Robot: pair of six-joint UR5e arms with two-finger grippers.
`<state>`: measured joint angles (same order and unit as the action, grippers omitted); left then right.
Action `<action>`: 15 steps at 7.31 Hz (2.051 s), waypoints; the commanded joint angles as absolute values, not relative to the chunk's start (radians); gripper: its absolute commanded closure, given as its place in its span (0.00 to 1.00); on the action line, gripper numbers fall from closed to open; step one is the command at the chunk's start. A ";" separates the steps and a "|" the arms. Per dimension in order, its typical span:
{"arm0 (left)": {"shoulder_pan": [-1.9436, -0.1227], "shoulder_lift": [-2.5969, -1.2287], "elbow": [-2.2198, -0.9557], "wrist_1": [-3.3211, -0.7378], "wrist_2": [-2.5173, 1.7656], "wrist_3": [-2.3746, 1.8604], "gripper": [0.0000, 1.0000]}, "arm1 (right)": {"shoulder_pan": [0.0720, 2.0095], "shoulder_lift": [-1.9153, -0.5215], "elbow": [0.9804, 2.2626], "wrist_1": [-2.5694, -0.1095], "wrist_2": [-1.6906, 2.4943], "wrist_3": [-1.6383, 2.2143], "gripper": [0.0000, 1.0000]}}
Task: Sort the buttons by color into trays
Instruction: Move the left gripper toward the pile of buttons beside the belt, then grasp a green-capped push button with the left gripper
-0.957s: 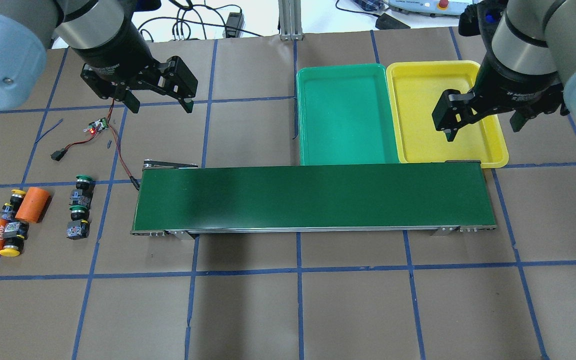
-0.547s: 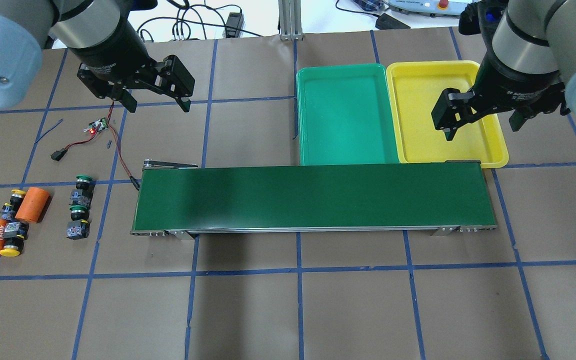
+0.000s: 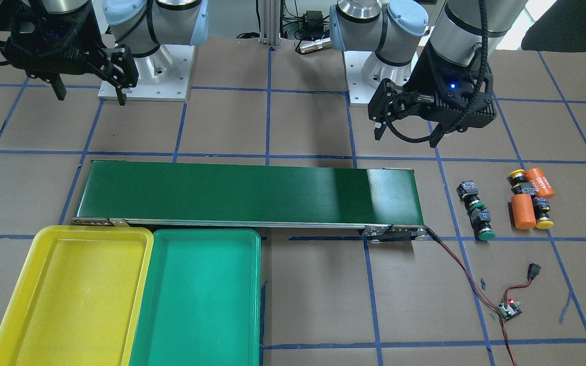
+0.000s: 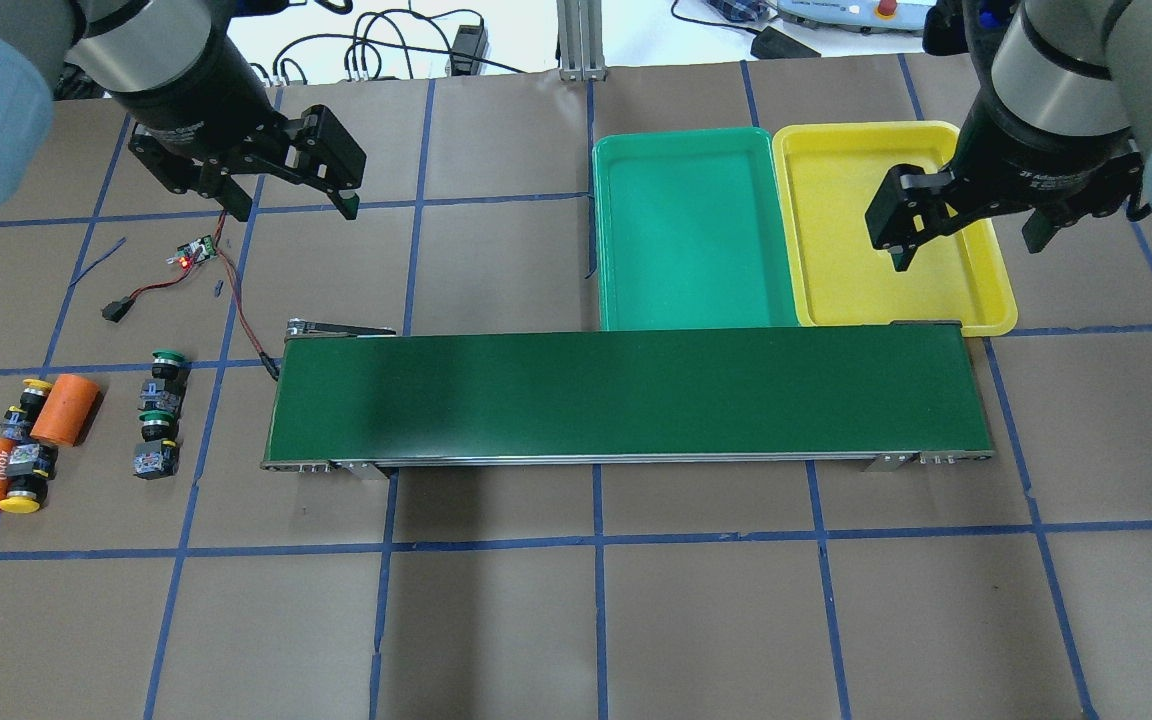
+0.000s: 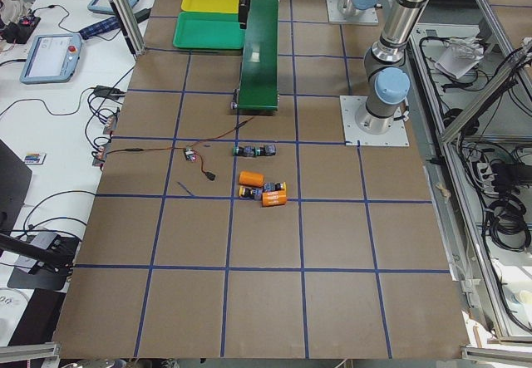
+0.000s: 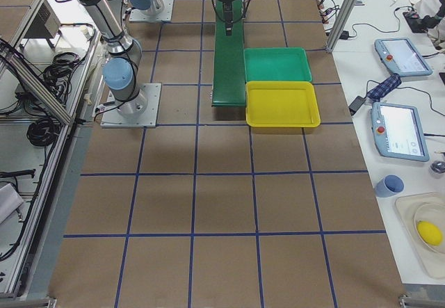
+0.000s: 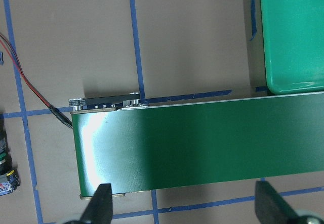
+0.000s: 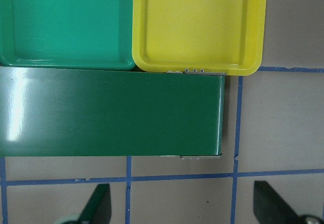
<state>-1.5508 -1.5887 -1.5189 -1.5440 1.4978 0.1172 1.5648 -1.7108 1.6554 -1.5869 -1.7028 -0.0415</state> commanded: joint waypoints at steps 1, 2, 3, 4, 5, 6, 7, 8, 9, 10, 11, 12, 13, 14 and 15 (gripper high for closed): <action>-1.484 -1.566 -1.520 -1.555 1.496 0.187 0.00 | 1.566 -1.707 1.628 -1.583 -1.593 -0.019 0.00; -1.447 -1.556 -1.525 -1.572 1.496 0.251 0.00 | 1.566 -1.710 1.618 -1.565 -1.566 0.013 0.00; -1.396 -1.545 -1.528 -1.597 1.497 0.341 0.00 | 1.566 -1.723 1.615 -1.513 -1.563 0.023 0.00; -1.346 -1.533 -1.529 -1.604 1.497 0.403 0.00 | 1.566 -1.732 1.618 -1.503 -1.565 0.029 0.00; -1.315 -1.528 -1.542 -1.603 1.493 0.435 0.00 | 1.568 -1.732 1.630 -1.505 -1.565 0.034 0.00; -1.293 -1.529 -1.567 -1.588 1.494 0.466 0.00 | 1.568 -1.733 1.632 -1.499 -1.565 0.063 0.00; -1.248 -1.531 -1.604 -1.586 1.493 0.468 0.00 | 1.568 -1.739 1.632 -1.499 -1.563 0.064 0.00; -1.177 -1.545 -1.658 -1.562 1.491 0.469 0.00 | 1.568 -1.750 1.634 -1.497 -1.565 0.064 0.00; -1.126 -1.561 -1.719 -1.475 1.496 0.482 0.00 | 1.568 -1.750 1.634 -1.500 -1.565 0.064 0.00; -1.096 -1.581 -1.803 -1.366 1.528 0.498 0.00 | 1.568 -1.750 1.634 -1.494 -1.572 0.067 0.00; -1.069 -1.601 -1.921 -1.172 1.579 0.541 0.00 | 1.568 -1.749 1.634 -1.496 -1.572 0.071 0.00; -1.045 -1.626 -2.013 -1.009 1.578 0.590 0.00 | 1.568 -1.752 1.634 -1.485 -1.574 0.071 0.00; -1.023 -1.664 -2.051 -0.908 1.572 0.594 0.00 | 1.568 -1.750 1.634 -1.483 -1.577 0.071 0.00; -1.013 -1.721 -2.055 -0.855 1.571 0.616 0.00 | 1.568 -1.750 1.634 -1.483 -1.577 0.071 0.00; -1.011 -1.779 -2.052 -0.809 1.574 0.629 0.00 | 1.568 -1.750 1.634 -1.483 -1.572 0.071 0.00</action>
